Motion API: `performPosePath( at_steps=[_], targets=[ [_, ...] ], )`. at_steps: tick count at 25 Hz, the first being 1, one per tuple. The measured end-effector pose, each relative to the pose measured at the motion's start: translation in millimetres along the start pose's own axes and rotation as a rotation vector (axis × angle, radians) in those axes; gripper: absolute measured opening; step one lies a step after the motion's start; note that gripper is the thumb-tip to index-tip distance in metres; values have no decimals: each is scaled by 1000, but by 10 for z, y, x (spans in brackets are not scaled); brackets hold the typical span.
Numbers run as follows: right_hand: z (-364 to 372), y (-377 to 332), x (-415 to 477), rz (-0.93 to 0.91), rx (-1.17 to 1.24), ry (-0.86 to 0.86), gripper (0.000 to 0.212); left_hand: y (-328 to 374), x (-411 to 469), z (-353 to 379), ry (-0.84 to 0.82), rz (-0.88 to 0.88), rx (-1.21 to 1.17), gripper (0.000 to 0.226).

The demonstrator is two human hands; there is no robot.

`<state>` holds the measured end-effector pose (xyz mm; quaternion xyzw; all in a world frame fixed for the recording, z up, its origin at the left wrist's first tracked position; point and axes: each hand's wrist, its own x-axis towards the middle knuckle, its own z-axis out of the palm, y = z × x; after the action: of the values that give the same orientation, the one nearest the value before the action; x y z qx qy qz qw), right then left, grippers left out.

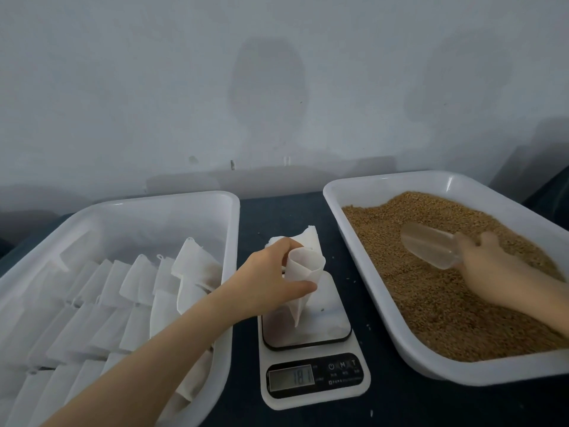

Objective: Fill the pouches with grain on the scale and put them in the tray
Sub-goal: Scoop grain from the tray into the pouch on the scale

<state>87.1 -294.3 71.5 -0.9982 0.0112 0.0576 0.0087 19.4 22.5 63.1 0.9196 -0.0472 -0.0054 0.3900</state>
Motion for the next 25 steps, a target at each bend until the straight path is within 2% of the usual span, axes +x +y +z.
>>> performPosePath(
  at_steps=[5,8,11,16,22,25],
  targets=[
    [-30,-374,-214,-67,-40,-80,62,16,-8,-11,-3,-7,9,46],
    [-41,-560,-303,-87,-84,-127,70,16,-6,-13,-6,-10,7,47],
    [15,-666,-330,-117,-88,-138,66,11,4,-9,-14,-10,17,48],
    [36,-567,-229,-150,180,-186,40,-10,6,-3,-14,3,8,48],
    [-126,-265,-138,-139,433,-261,46,-41,21,4,-15,14,2,47],
    [-200,-134,-111,-140,467,-259,38,-51,23,7,-16,20,-9,47]
  ],
)
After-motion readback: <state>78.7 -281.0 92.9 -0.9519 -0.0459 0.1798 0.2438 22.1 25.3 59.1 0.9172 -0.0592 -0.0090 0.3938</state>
